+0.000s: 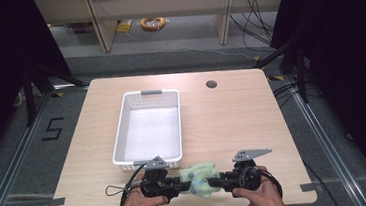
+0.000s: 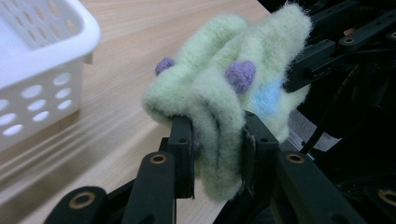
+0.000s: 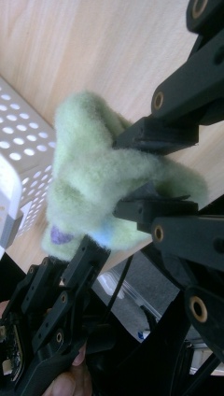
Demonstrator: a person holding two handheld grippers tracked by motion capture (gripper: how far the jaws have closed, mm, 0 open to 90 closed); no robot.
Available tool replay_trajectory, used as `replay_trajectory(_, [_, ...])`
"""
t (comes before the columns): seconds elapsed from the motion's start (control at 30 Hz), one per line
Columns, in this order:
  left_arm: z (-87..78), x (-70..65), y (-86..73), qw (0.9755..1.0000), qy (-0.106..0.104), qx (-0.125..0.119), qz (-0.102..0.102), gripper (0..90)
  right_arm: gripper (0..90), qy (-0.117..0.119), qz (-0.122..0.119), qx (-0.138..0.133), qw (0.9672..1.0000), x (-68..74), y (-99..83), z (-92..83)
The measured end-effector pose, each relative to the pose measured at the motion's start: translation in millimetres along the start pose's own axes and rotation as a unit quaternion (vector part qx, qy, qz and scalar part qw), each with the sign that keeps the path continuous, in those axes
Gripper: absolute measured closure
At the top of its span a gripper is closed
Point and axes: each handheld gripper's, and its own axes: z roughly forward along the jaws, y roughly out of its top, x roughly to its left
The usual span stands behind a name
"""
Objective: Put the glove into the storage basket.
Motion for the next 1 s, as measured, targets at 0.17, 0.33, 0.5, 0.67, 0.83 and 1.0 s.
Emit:
replay_trajectory(0.17, [-10.6, 1.2, 4.5, 1.0000, 0.007, 0.000, 0.002, 69.1, 70.6, -0.001, 0.005, 0.010, 0.9999, 6.5, 10.3, 1.8])
replay_trajectory(0.33, [-21.4, 2.5, 11.5, 0.9999, 0.008, -0.007, 0.006, 68.9, 70.6, 0.009, -0.015, 0.007, 0.9998, 9.2, 22.0, 3.8])
replay_trajectory(0.5, [-30.9, 4.2, 16.7, 0.9998, 0.016, -0.011, 0.008, 68.8, 70.6, 0.010, -0.026, 0.007, 0.9996, 15.8, 34.8, 4.7])
replay_trajectory(0.67, [-38.1, 7.6, 20.4, 0.9996, 0.022, -0.016, 0.005, 68.8, 70.5, 0.012, -0.033, 0.010, 0.9993, 17.1, 46.5, 8.6])
replay_trajectory(0.83, [-42.9, 10.4, 22.9, 0.9996, 0.025, -0.016, 0.000, 68.7, 70.5, 0.022, -0.029, 0.014, 0.9993, 17.5, 52.7, 14.0])
replay_trajectory(1.0, [-47.2, 11.9, 25.4, 0.9993, 0.031, -0.018, 0.006, 68.7, 70.5, 0.018, -0.041, 0.014, 0.9989, 19.6, 60.4, 14.6])
